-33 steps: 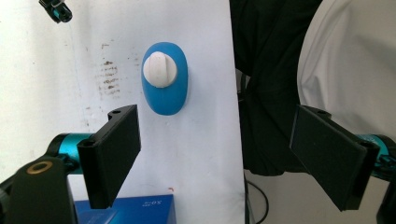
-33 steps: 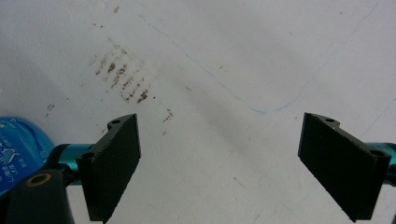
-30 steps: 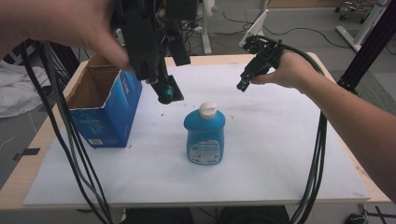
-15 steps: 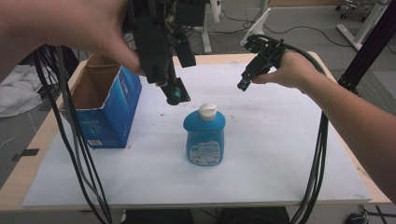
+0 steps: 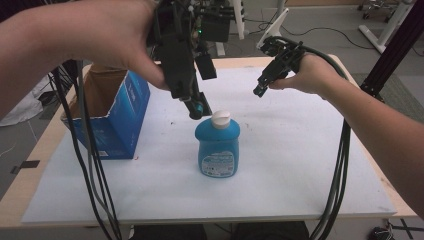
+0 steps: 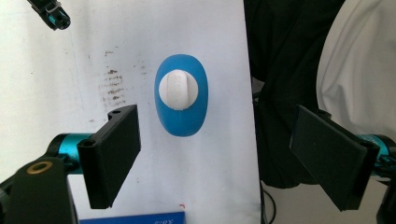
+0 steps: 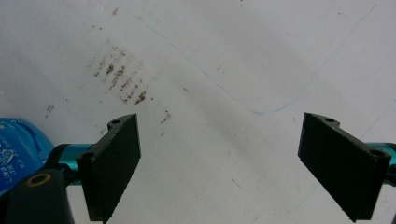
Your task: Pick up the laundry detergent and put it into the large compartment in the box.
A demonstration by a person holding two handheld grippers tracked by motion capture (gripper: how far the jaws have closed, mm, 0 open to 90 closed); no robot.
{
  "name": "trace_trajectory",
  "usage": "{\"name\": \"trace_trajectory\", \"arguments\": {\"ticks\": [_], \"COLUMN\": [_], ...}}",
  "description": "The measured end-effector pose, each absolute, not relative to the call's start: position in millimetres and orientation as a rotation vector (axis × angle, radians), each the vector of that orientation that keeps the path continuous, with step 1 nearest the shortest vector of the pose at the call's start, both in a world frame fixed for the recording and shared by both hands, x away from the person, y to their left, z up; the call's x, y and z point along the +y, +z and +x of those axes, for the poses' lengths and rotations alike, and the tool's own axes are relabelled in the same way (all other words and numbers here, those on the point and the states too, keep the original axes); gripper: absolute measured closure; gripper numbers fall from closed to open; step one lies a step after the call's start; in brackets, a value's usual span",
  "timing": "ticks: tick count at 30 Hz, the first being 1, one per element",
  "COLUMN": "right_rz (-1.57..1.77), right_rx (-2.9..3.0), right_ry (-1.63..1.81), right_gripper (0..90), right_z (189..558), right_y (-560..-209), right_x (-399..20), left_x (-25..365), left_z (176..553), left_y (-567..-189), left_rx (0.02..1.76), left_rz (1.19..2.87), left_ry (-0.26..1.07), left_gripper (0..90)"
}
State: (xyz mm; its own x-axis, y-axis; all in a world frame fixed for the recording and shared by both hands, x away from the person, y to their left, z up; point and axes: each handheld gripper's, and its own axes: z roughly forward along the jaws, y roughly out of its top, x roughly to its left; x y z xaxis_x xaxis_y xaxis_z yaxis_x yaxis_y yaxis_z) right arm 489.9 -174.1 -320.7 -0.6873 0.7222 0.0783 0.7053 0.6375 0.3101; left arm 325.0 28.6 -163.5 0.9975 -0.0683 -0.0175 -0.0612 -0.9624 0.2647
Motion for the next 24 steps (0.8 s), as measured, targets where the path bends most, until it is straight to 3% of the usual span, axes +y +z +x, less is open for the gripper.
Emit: {"name": "trace_trajectory", "arguments": {"ticks": [24], "right_rz": [1.227], "right_rx": [2.783], "right_ry": [0.503], "right_gripper": [12.4], "right_z": [488.9], "right_y": [-319.8], "right_x": [-179.0], "left_x": [15.3], "left_z": [336.3], "left_y": [-201.8], "left_rx": [-0.07], "left_rz": [2.892], "left_ry": [-0.023], "left_gripper": [16.4]}}
